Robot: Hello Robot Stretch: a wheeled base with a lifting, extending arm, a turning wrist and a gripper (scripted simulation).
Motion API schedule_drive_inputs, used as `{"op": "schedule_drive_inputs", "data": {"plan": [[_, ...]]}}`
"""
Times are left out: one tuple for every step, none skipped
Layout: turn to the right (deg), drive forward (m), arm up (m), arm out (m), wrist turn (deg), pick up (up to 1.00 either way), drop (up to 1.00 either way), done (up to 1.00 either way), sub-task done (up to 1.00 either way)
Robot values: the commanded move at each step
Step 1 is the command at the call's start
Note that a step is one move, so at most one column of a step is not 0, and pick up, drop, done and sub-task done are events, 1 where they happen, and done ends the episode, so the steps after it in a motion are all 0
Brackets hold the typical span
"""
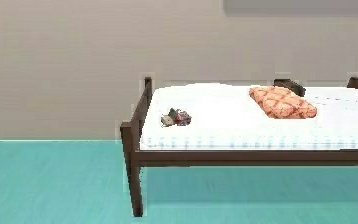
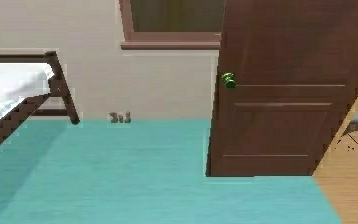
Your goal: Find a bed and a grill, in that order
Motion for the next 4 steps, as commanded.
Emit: {"op": "schedule_drive_inputs", "data": {"plan": [[-33.0, 0.00, 0.00, 0.00, 0.0, 0.00, 0.00, 0.00, 0.00], [0.0, 0.35, 0.00, 0.00, 0.0, 0.00, 0.00, 0.00, 0.00], [45.0, 0.00, 0.00, 0.00, 0.0, 0.00, 0.00, 0.00, 0.00], [24.0, 0.00, 0.00, 0.00, 0.0, 0.00, 0.00, 0.00, 0.00]]}}
